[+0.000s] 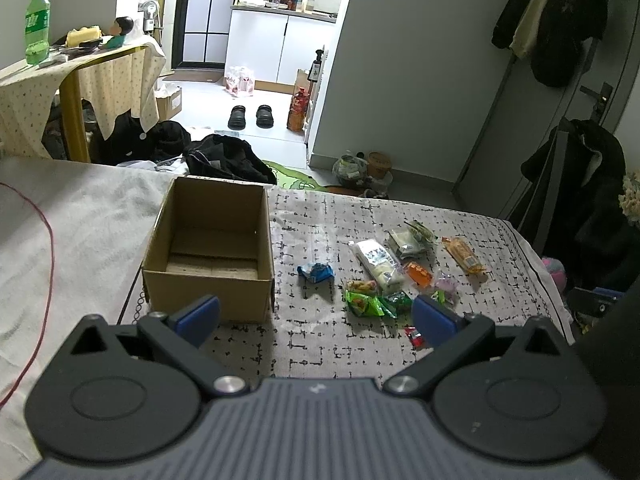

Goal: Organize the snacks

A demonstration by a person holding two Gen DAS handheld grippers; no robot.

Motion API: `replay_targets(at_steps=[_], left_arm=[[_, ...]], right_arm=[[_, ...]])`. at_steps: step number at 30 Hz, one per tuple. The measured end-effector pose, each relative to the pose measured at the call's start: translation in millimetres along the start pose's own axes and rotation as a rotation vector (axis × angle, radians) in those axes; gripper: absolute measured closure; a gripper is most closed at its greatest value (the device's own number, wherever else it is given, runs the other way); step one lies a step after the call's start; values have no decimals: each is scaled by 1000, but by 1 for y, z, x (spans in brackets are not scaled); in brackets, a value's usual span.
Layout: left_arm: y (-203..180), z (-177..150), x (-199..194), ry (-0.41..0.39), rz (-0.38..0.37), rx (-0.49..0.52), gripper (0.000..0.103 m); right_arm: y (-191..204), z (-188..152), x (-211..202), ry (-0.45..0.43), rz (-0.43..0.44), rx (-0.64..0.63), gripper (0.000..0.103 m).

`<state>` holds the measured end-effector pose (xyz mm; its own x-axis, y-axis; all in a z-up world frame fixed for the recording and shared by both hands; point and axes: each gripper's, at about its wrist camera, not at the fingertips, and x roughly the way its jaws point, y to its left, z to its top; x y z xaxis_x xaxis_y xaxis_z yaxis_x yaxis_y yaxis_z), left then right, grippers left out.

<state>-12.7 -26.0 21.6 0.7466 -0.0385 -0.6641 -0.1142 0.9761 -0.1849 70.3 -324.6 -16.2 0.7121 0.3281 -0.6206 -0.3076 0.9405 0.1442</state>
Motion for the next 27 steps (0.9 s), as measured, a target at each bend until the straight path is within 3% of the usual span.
replay_targets(at_steps=[27], left_arm=[[14, 4, 13, 30, -39, -22, 1]], right_arm=[[-6, 0, 5, -4, -25, 11, 0]])
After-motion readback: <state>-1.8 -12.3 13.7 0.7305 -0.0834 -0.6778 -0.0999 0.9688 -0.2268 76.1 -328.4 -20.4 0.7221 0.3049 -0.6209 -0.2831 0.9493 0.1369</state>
